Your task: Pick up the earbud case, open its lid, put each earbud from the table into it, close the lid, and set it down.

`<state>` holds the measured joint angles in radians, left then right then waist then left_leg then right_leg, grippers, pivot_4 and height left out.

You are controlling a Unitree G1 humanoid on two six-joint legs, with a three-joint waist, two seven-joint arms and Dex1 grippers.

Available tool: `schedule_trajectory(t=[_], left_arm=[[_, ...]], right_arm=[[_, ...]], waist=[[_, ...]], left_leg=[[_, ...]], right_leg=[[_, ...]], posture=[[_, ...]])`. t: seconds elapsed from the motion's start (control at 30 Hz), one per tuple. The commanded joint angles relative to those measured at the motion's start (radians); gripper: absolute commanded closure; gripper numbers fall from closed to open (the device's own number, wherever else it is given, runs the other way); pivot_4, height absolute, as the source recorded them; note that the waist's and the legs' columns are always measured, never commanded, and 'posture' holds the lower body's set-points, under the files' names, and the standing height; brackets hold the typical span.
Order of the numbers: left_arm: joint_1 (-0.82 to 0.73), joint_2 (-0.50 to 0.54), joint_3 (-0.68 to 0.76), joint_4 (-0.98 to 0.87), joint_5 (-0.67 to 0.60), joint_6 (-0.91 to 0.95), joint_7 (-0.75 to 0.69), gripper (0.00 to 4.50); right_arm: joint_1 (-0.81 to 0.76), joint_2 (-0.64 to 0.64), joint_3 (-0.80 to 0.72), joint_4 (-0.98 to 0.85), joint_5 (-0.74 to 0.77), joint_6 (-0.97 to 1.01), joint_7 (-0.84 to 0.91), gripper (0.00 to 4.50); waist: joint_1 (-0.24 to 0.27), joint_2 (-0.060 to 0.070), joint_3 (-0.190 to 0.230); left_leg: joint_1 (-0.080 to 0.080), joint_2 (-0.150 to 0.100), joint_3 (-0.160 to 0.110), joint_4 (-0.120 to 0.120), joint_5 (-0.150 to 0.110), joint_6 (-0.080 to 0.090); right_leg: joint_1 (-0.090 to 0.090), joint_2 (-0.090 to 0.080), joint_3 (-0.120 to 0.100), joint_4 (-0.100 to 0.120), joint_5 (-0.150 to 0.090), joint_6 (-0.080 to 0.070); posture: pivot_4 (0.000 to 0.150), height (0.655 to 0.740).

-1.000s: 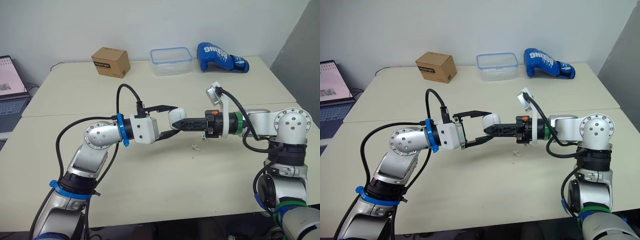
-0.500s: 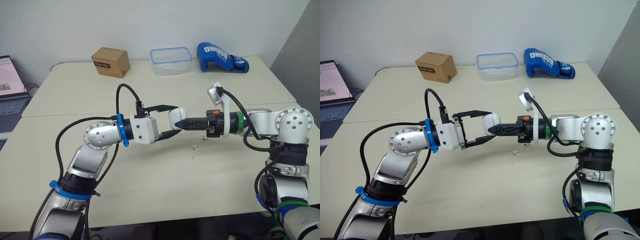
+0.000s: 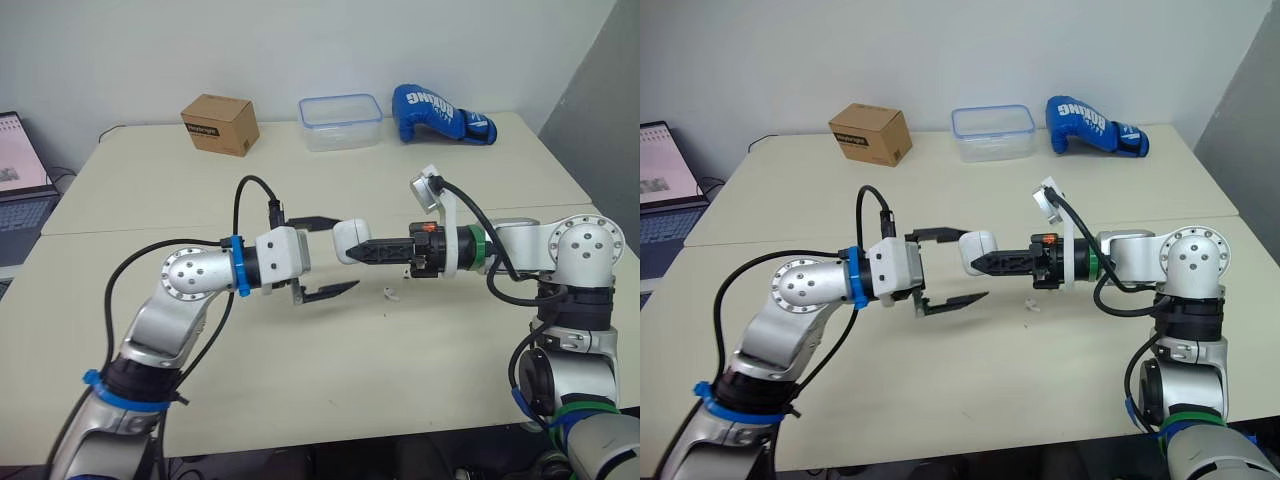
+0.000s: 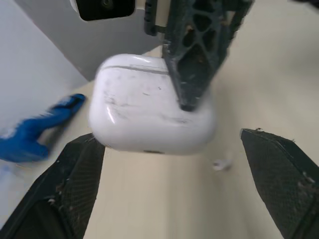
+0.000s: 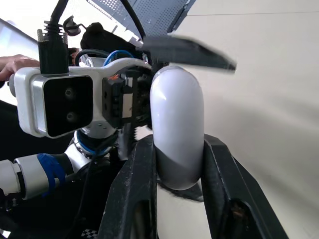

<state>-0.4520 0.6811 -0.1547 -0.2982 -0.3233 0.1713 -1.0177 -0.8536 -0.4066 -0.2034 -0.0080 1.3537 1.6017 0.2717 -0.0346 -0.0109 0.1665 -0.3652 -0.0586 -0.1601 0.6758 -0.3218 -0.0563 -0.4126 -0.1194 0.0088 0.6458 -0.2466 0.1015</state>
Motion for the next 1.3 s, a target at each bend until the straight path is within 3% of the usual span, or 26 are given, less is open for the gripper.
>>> schedule_trajectory(t=[0.03,0.23,0.57,0.6,0.7,0.87,1.3], left_arm=[[0.018,0.109,0.060,-0.099,-0.155,0.234,-0.076,0.03],[-0.014,0.266,0.083,-0.031,-0.222,0.442,-0.162,0.03],[-0.246,0.211,0.018,0.113,-0.216,0.613,-0.180,0.03],[-0.254,0.209,0.010,0.120,-0.207,0.610,-0.188,0.03],[-0.261,0.210,-0.014,0.142,-0.180,0.583,-0.216,0.61],[-0.279,0.195,-0.054,0.123,-0.146,0.556,-0.242,2.18],[-0.344,0.091,-0.121,0.144,-0.073,0.535,-0.237,2.18]], right_arm=[[-0.017,-0.039,0.024,-0.062,-0.033,-0.037,0.058,3.72],[0.011,-0.254,0.294,-0.271,-0.308,-0.265,0.329,3.72],[-0.008,-0.433,0.610,-0.406,-0.761,-0.656,0.595,3.72],[-0.007,-0.435,0.620,-0.409,-0.783,-0.666,0.605,3.72],[-0.006,-0.432,0.637,-0.419,-0.828,-0.676,0.632,3.72],[-0.018,-0.406,0.649,-0.420,-0.862,-0.655,0.667,3.72],[-0.120,-0.312,0.729,-0.366,-0.959,-0.602,0.709,3.72]], waist=[[-0.001,0.001,0.001],[0.000,0.002,0.002],[-0.001,0.001,0.003],[-0.001,0.001,0.003],[0.000,0.001,0.003],[0.001,0.001,0.003],[0.001,0.001,0.003]], left_leg=[[0.000,0.000,0.000,0.000,-0.001,0.001],[0.000,0.000,0.000,0.000,-0.002,0.003],[0.000,0.000,0.000,0.000,0.000,-0.001],[0.000,0.000,0.000,0.000,0.000,-0.001],[0.000,0.000,0.000,0.000,0.001,-0.001],[-0.001,0.000,0.000,0.000,0.001,-0.001],[-0.001,0.000,0.000,0.001,0.001,-0.001]], right_leg=[[0.000,0.000,0.000,0.000,0.000,0.000],[0.000,0.001,0.000,0.000,-0.001,0.001],[0.000,0.001,-0.001,-0.001,-0.001,0.002],[0.000,0.001,-0.001,-0.001,-0.001,0.002],[0.000,0.001,0.000,0.000,-0.001,0.002],[0.000,0.001,0.000,0.000,-0.001,0.002],[-0.001,0.001,0.000,0.000,-0.001,0.002]], posture=[[0.150,0.7307],[0.150,0.7307],[0.150,0.7307],[0.150,0.7307],[0.150,0.7307],[0.150,0.7307],[0.150,0.7307]])
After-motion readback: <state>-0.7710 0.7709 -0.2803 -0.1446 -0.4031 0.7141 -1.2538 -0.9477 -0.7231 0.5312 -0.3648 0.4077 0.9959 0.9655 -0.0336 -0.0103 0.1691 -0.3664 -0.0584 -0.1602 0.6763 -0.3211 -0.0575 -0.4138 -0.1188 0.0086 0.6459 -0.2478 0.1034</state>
